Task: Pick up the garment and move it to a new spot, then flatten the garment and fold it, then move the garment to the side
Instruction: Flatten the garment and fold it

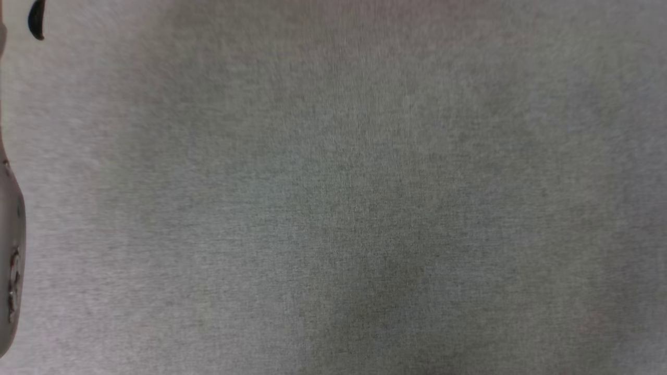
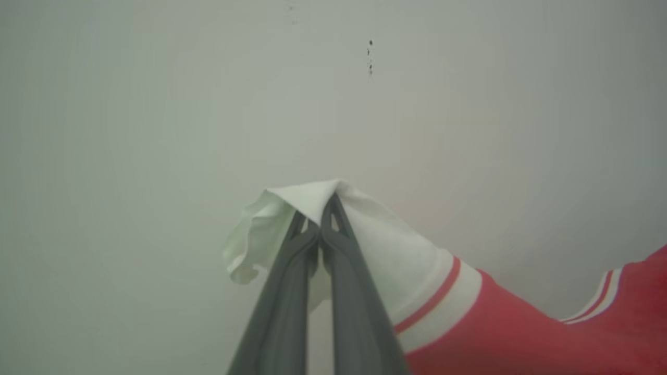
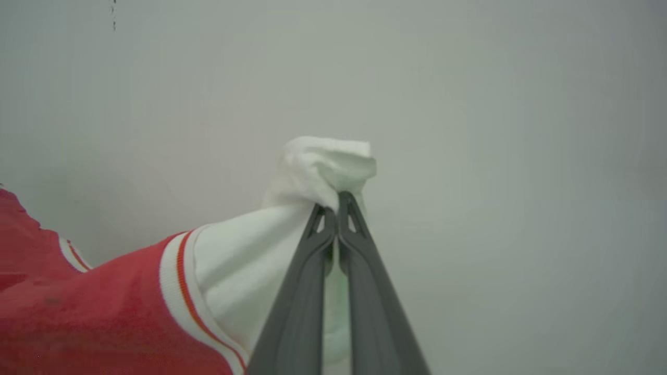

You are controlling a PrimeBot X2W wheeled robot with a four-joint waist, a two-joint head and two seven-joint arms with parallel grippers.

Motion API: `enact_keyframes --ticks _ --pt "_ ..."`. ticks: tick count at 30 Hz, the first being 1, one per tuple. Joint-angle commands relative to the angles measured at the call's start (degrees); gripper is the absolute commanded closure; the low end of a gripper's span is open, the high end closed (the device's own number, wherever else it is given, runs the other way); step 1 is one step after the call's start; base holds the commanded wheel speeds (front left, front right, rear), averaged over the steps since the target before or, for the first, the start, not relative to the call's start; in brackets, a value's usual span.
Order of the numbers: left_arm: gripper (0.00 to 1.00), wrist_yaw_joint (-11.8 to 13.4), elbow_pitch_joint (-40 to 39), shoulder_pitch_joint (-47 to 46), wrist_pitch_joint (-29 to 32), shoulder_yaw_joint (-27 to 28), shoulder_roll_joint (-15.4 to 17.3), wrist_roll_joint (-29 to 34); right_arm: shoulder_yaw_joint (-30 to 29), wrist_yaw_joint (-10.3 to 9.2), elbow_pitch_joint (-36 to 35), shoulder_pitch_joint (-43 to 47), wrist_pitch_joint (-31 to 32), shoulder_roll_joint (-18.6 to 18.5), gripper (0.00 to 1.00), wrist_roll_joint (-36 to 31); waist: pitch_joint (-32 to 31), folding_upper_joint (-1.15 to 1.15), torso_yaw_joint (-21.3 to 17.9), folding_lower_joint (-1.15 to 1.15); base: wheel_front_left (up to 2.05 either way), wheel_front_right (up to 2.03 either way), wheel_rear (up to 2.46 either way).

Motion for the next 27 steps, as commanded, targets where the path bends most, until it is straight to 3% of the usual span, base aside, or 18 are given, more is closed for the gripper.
enact_keyframes --ticks 1,8,15,21,27 --pt "1.00 -0.3 1.6 -0.8 -0.8 -0.2 -0.4 0.0 0.8 -0.04 1.5 -1.1 -0.8 0.6 1.00 0.5 4.1 0.00 -0.7 -0.01 0.00 0.00 0.00" --pt "1.00 -2.0 8.8 -2.0 -4.0 -0.1 -2.2 -0.8 6.0 -0.03 7.8 -3.6 -4.2 2.0 1.00 2.7 8.4 0.00 -0.9 -0.01 0.00 0.00 0.00" --pt "1.00 -4.3 13.4 3.7 -5.4 0.4 -3.5 -1.8 12.8 -0.03 13.4 0.8 -5.0 3.1 1.00 8.2 6.7 0.00 -1.1 -0.01 0.00 0.00 0.00" --pt "1.00 -5.3 9.5 16.3 -5.6 3.2 -2.9 -2.8 18.7 -0.03 11.0 12.8 -5.7 2.5 1.00 14.4 0.4 0.00 -1.9 -0.01 0.00 0.00 0.00" --pt "1.00 -5.4 0.6 37.1 -5.5 6.5 -4.1 -4.1 21.8 -0.03 5.1 30.7 -5.2 -0.3 1.00 18.9 -8.1 0.00 -1.8 -0.01 0.00 0.00 0.00"
